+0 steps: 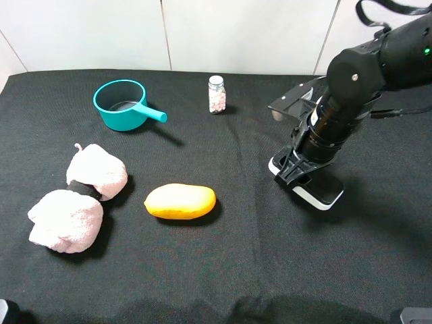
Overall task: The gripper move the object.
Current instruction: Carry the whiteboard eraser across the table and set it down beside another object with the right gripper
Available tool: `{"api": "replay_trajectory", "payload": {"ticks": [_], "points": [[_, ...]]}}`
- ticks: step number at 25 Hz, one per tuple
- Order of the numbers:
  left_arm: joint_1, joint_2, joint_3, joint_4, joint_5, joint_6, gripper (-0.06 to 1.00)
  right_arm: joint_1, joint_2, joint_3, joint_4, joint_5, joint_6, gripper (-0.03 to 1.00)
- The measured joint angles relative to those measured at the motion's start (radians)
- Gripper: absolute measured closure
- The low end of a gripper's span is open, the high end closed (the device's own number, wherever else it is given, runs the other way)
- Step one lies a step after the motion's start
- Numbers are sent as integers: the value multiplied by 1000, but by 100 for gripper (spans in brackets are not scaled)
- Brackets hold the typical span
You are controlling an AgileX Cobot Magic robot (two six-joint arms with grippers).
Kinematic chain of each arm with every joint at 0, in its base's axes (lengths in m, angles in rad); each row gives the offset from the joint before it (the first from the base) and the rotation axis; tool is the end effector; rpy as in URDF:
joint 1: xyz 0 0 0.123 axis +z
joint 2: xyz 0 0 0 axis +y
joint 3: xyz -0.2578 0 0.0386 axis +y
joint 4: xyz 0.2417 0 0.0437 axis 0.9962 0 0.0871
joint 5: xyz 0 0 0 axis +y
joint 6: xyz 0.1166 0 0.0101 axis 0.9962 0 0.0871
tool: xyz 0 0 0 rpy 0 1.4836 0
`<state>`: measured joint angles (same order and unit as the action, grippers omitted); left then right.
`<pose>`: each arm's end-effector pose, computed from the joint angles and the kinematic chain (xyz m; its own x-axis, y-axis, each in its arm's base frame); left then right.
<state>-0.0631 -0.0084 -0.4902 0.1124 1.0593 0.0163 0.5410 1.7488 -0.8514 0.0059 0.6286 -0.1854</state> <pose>0.0377 0.0091 0.2605 -0.4533 0.0999 -0.8858 0.0082 0.9941 0.1079 0.2431 0.1465 0.0922 -0.7433 -0.6562 -0.1301 -0.6596 0.7513 -0.0203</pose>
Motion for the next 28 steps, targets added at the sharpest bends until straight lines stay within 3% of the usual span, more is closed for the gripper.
{"api": "replay_trajectory", "payload": {"ticks": [7, 18, 28], "points": [[0, 0, 0, 0, 0, 0, 18, 0, -98, -2, -27, 63, 14, 51], [0, 0, 0, 0, 0, 0, 18, -1, -151, -152, -127, 299, 37, 51], [0, 0, 0, 0, 0, 0, 18, -24, -151, -260, -114, 310, 47, 51]]}}
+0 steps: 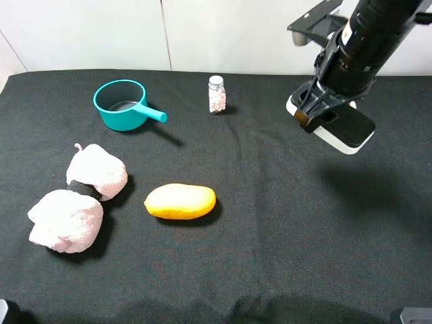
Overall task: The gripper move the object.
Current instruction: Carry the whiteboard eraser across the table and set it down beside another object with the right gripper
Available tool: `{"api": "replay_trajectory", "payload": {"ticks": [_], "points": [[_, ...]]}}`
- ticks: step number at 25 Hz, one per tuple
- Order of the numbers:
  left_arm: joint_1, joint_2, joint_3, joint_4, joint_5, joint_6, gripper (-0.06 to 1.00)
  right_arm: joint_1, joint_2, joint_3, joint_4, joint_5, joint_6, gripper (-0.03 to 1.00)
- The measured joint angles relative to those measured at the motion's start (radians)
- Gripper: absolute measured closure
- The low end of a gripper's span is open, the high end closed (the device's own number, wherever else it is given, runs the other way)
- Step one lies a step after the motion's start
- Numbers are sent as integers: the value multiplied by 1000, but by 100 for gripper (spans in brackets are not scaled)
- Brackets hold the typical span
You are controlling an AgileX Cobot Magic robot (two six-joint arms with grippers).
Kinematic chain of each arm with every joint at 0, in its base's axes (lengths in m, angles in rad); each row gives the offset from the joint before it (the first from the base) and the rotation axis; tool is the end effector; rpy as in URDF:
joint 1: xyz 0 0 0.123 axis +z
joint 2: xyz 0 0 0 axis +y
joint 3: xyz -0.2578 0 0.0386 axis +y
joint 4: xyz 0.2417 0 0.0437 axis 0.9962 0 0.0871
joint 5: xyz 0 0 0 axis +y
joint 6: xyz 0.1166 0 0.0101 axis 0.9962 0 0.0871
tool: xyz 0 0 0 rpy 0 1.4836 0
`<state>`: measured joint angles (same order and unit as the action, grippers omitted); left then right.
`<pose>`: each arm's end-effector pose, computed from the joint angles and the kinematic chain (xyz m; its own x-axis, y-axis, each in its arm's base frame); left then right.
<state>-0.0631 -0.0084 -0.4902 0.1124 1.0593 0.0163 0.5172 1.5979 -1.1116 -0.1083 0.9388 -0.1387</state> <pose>0.0377 0.0091 0.2605 -0.4533 0.0999 -0.8858 0.0082 0.9941 0.1079 0.2717 0.1428 0.1919 -0.7322 -0.6474 -0.2116 -0.6354 0.7612 -0.1301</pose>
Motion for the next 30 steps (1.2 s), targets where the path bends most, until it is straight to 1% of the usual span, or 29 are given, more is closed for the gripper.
{"api": "replay_trajectory", "payload": {"ticks": [5, 13, 22, 30], "points": [[0, 0, 0, 0, 0, 0, 18, -52, 0, -7, 57, -17, -11, 51], [0, 0, 0, 0, 0, 0, 18, -58, 7, -21, 67, -54, -12, 51], [0, 0, 0, 0, 0, 0, 18, -62, 163, -217, 67, 6, -37, 51], [0, 0, 0, 0, 0, 0, 18, -141, 295, -365, 128, 54, -92, 51]]}}
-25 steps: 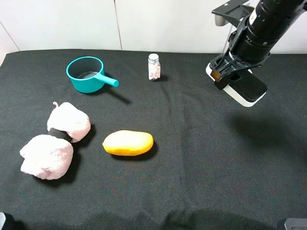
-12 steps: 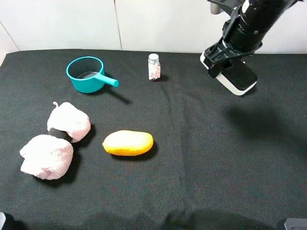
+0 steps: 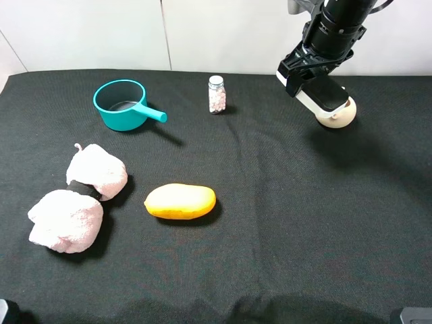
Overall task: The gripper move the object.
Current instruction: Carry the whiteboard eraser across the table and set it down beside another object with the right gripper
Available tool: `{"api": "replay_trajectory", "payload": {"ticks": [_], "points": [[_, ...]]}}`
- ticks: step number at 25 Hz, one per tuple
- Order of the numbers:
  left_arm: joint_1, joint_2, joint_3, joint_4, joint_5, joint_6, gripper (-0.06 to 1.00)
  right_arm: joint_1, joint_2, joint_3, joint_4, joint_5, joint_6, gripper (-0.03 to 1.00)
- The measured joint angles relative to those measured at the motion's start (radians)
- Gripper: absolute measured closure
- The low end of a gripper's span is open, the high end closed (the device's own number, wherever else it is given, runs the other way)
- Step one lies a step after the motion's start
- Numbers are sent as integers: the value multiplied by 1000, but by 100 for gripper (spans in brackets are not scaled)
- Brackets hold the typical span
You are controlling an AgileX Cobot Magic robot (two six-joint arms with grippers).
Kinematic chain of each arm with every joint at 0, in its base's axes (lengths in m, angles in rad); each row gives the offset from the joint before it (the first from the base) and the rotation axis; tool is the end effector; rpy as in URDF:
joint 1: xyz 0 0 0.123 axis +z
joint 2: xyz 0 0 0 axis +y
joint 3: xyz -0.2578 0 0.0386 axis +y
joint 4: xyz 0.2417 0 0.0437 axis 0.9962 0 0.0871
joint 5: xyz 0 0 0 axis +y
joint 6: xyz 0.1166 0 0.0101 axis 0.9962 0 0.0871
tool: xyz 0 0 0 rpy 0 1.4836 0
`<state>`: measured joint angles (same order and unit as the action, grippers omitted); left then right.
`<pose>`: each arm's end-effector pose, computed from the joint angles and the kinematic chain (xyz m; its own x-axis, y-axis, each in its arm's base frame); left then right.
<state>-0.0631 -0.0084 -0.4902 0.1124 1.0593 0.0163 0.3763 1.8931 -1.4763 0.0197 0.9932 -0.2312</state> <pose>0.0377 0.0091 0.2605 -0.4533 0.0999 -0.8858 0.0082 0.9941 0.1079 0.3579 0.1435 0.1839 -0.7986 -0.5506 -0.2431 -0.5594 0.8281 -0.0381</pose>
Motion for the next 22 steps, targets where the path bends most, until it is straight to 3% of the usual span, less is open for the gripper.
{"api": "replay_trajectory", "payload": {"ticks": [16, 22], "points": [[0, 0, 0, 0, 0, 0, 18, -33, 282, -312, 7, 101, -37, 51], [0, 0, 0, 0, 0, 0, 18, -65, 332, -348, 5, 120, -54, 51]]}}
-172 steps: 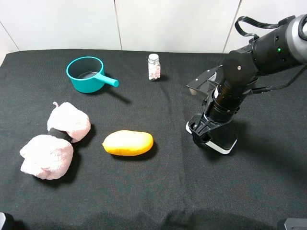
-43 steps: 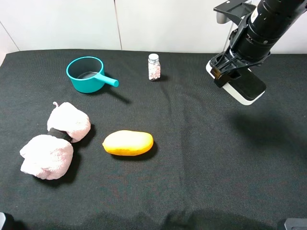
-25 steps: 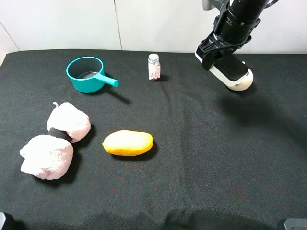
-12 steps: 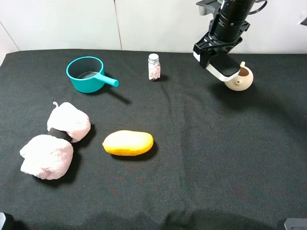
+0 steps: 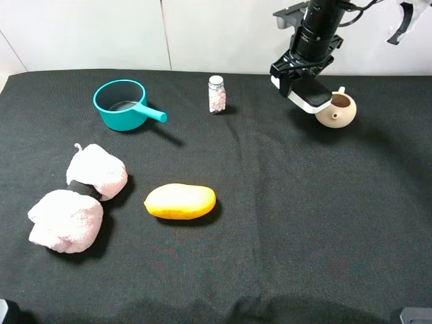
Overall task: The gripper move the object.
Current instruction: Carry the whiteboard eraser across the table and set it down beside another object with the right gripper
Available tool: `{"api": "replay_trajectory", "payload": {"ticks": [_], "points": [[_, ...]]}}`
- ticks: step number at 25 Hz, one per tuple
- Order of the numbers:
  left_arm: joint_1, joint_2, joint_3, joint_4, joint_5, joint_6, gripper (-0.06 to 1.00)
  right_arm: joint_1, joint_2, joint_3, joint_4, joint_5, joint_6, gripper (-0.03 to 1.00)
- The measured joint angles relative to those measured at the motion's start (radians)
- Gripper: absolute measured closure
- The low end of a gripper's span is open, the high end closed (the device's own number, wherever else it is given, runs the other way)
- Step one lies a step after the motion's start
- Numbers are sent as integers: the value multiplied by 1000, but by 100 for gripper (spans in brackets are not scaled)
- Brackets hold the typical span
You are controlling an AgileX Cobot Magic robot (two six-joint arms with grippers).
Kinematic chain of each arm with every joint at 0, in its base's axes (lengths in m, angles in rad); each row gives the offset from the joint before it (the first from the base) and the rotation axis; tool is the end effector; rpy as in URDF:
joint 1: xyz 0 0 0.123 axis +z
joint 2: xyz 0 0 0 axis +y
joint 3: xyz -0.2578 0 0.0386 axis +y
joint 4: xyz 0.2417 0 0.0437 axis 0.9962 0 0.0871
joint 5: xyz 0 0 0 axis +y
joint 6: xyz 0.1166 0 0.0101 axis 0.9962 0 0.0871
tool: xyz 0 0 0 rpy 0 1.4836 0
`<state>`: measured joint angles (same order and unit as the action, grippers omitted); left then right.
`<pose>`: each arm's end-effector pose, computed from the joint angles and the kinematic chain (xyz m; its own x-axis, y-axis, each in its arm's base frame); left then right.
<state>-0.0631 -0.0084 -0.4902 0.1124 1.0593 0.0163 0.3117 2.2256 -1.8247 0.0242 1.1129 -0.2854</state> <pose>0.0377 0.0091 0.2605 -0.4533 0.0999 -0.8858 0.0082 0.9941 0.1079 0.4218 0.1386 0.1341 -0.8226 -0.5500 -0.1442 -0.5535 0.8327 -0.0183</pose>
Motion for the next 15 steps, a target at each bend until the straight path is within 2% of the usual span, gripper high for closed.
{"api": "replay_trajectory", "payload": {"ticks": [15], "points": [[0, 0, 0, 0, 0, 0, 18, -12, 80, 0, 2, -54, -18, 51]]}}
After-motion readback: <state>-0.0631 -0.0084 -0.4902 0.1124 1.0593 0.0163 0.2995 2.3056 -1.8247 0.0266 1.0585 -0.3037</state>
